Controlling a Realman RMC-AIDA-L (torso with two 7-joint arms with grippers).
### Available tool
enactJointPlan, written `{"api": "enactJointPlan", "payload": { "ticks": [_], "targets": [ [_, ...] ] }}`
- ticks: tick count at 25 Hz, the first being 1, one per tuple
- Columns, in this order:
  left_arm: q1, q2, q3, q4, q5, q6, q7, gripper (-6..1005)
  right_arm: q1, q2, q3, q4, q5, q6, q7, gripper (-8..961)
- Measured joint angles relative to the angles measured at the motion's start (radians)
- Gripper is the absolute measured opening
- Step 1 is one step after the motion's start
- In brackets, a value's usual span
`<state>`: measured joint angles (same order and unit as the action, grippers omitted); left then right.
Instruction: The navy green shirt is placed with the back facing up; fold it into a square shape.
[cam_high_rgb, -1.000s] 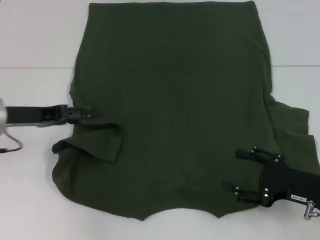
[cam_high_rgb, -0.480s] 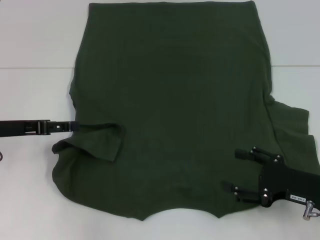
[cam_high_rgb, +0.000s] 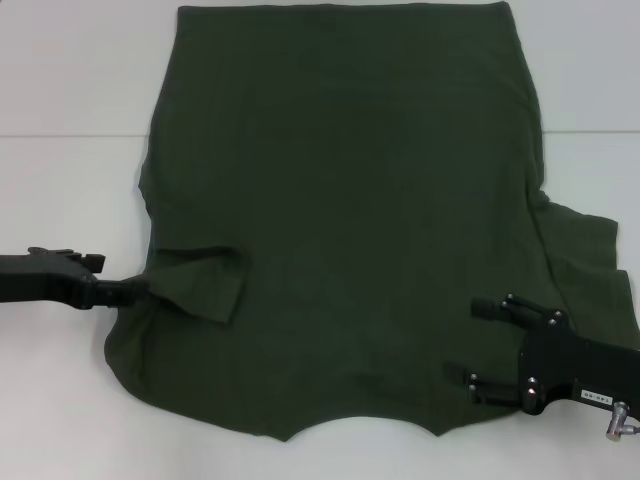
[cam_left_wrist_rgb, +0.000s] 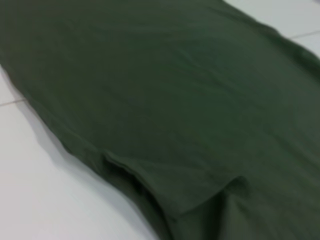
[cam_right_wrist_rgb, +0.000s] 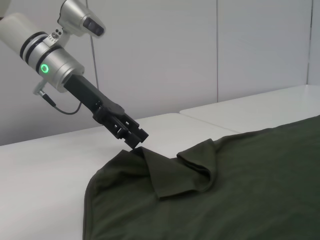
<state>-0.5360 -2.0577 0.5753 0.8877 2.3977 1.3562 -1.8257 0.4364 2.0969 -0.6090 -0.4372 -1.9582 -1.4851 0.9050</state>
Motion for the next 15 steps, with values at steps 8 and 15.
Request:
{"api": "enactJointPlan", "payload": {
  "ticks": [8,15],
  "targets": [
    [0.016,-0.022,0.066,0.018,0.059,-0.116,0.057,799,-0.001,0.000,0.000,0.000,0.001,0.000,0.000,933],
    [0.014,-0.039,0.113,0.023,0.078,-0.156,0.052,772,0.001,0.000,0.002,0.000,0.001,0.000,0.000,932]
  ]
}}
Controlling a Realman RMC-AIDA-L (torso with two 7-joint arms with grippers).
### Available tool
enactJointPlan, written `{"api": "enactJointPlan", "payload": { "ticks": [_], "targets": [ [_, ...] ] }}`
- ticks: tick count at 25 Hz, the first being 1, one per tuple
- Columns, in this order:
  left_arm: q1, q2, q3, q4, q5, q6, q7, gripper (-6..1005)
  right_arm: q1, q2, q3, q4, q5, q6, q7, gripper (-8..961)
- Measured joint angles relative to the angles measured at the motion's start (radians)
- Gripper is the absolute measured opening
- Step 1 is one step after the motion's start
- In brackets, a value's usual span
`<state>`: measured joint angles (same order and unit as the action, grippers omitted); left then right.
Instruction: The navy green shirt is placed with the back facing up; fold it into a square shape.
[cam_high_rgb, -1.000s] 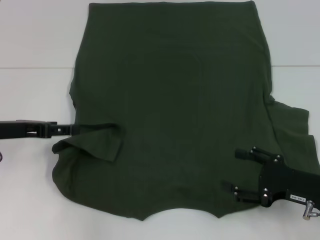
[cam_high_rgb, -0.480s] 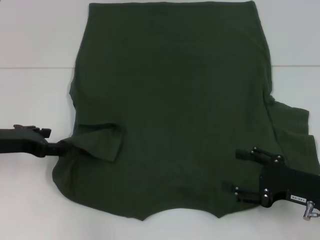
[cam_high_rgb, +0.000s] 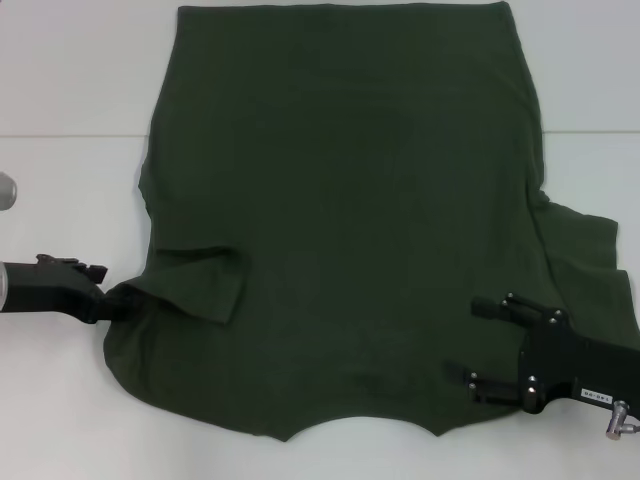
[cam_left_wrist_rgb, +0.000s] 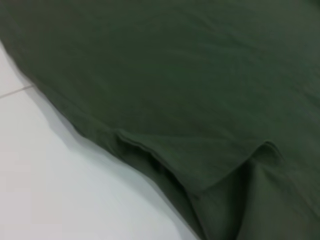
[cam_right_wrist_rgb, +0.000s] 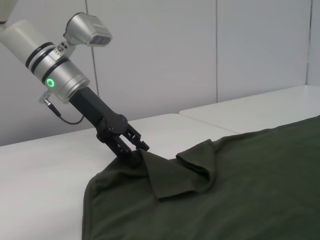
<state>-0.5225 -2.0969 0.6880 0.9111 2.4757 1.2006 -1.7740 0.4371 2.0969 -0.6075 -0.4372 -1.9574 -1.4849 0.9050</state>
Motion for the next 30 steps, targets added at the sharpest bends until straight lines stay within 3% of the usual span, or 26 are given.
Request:
{"api": "enactJointPlan", "payload": {
  "ticks": [5,15,23,26,30],
  "targets": [
    [-0.003,-0.010,0.018,0.012,0.001,-0.003,-0.001,752,0.001,0.000,0.001,0.000,0.001,0.000,0.000,931],
    [-0.004,-0.022,0.032,0.035,0.002,-0.004,-0.001,226,0.002,-0.002,0.005,0.000,0.004,0.004,0.000,929],
    [-0.005,-0.030,0.033,0.076,-0.008,0.064,-0.040,94,0.006,0.000,0.002,0.000,0.005,0.012,0.000,928],
    [-0.009,-0.044,0.035,0.127,-0.006,0.117,-0.099,44,0.008,0.000,0.002,0.000,0.005,0.012,0.000,927],
    [-0.015,-0.050,0.081,0.158,0.001,0.154,-0.205,48,0.010,0.000,0.003,0.000,0.005,0.012,0.000,927]
  ]
}}
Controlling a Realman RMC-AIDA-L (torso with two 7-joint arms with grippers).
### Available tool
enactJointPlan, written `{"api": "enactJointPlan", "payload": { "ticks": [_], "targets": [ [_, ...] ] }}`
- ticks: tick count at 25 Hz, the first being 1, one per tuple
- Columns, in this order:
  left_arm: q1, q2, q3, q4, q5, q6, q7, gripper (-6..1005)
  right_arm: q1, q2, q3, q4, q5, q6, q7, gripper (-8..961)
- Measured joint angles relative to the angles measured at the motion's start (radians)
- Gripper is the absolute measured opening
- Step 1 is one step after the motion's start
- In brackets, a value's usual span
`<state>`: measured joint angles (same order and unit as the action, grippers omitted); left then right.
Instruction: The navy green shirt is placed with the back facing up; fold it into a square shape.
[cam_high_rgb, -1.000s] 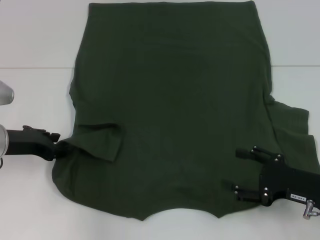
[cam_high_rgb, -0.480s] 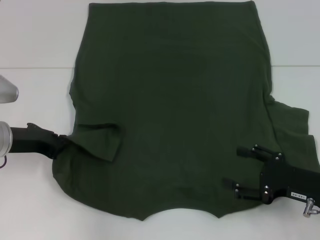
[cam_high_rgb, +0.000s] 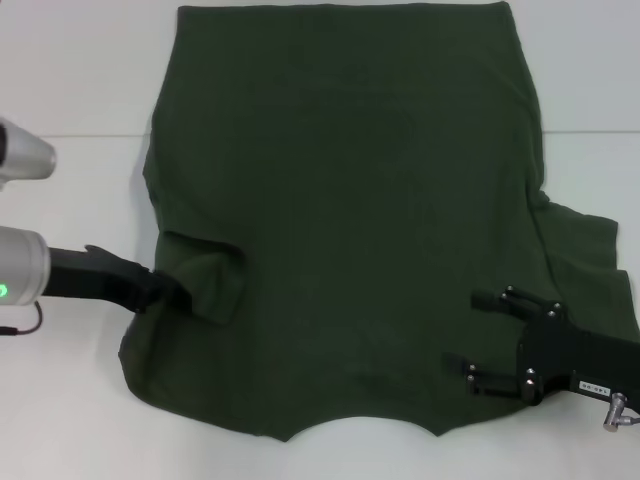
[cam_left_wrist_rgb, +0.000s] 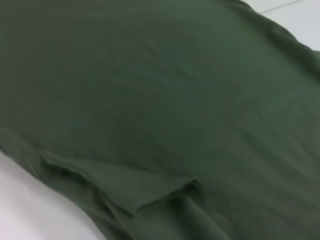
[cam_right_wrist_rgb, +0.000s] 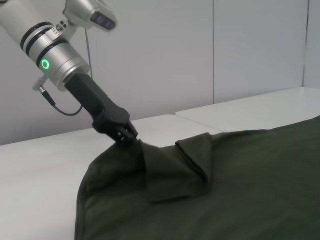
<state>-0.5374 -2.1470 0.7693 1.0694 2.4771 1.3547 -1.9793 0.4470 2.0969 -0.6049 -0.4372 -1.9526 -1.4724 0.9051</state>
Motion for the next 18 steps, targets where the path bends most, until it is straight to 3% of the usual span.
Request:
{"api": "enactJointPlan", "payload": {
  "ticks": [6,18],
  "targets": [
    [0.000,-0.008,0.098,-0.004,0.050,-0.037,-0.095,54,0.004,0.000,-0.001,0.000,0.000,0.000,0.000,926],
    [0.008,-0.019,0.101,-0.001,0.062,-0.082,-0.123,99,0.004,0.000,-0.002,0.000,0.000,0.001,0.000,923]
  ]
}}
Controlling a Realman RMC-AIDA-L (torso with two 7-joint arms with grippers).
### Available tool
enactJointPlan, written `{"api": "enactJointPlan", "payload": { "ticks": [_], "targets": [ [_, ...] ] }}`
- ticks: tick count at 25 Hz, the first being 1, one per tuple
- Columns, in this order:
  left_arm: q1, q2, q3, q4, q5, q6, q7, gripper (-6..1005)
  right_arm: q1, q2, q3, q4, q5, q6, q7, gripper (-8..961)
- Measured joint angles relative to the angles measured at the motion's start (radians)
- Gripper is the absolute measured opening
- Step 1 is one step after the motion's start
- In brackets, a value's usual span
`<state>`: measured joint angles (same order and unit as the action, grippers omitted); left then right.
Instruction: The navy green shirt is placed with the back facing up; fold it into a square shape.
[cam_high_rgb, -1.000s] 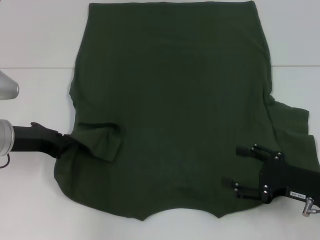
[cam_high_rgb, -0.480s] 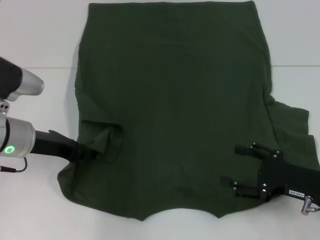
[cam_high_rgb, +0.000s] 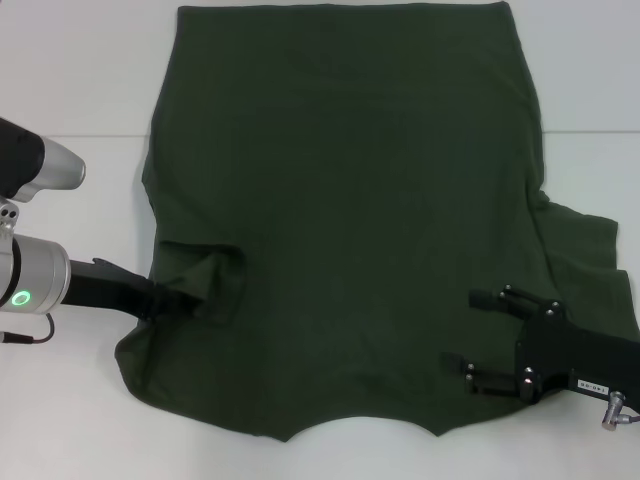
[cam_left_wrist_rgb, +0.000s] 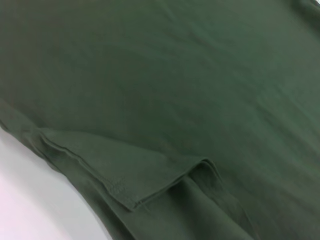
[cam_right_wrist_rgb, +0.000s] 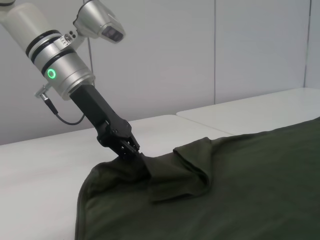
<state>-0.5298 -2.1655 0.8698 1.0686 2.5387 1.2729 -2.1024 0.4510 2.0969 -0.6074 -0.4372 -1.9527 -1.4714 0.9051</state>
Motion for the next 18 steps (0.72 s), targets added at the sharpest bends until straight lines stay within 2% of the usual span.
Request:
{"api": "enactJointPlan", "payload": {
  "ticks": [13,18],
  "targets": [
    [-0.027,0.005,0.000,-0.009,-0.007,0.054,-0.062,259,0.005,-0.002,0.000,0.000,0.000,0.000,0.000,921],
    [-0.019,0.003,-0.003,0.000,-0.007,0.016,-0.067,518,0.006,-0.002,0.000,0.000,-0.001,0.000,0.000,920]
  ]
}}
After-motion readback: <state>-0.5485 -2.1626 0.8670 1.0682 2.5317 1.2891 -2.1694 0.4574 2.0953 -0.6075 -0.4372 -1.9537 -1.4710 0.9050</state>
